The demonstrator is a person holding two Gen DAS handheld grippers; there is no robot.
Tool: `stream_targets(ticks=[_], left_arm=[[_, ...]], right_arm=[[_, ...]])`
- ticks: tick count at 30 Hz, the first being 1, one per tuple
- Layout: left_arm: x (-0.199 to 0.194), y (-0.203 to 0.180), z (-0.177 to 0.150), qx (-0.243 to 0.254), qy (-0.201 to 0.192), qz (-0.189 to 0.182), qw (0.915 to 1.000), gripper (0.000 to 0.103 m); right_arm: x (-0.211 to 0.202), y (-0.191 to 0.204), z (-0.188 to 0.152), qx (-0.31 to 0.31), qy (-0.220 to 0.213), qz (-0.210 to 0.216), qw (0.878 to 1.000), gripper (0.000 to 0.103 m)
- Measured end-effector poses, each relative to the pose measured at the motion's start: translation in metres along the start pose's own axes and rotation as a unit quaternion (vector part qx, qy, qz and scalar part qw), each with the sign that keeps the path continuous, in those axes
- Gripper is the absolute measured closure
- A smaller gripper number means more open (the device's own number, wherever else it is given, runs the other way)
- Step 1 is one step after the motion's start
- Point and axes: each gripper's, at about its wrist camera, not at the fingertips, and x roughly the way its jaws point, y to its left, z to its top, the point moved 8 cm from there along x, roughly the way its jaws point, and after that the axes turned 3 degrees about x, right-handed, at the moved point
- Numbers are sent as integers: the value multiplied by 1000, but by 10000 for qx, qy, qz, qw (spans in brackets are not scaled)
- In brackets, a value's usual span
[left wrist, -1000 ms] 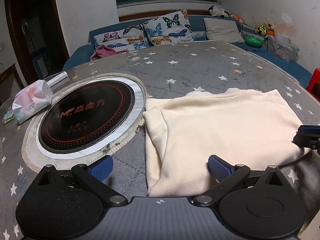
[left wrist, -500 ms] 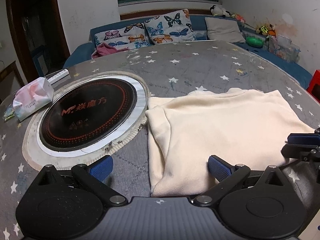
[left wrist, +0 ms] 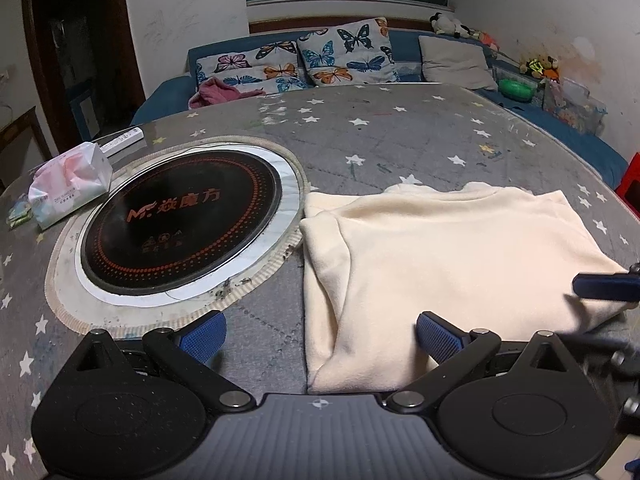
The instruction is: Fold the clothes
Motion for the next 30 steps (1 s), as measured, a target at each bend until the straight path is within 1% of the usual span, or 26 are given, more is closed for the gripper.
stream_targets(ticks=[3,9,14,24,30], left_arm=[[1,2,-1,-24,6,-14,10000,0],[5,3,-5,-53,44,-65,10000,0],[2,5,-3,-136,31,-146,9998,0],[-3,16,-1,-258,-23,-96,9996,0],[-3,27,-2,-363,-23,-3,9993,0]], right_arm=[[3,12,2,-169,17,115,9998,52],[7,30,8,-434,14,287,9986,51],[8,33,8,-469,47,311,9984,51],[11,42,12,-622,64,434,9971,50],[15,50,15,-751,59,505,9959,49]])
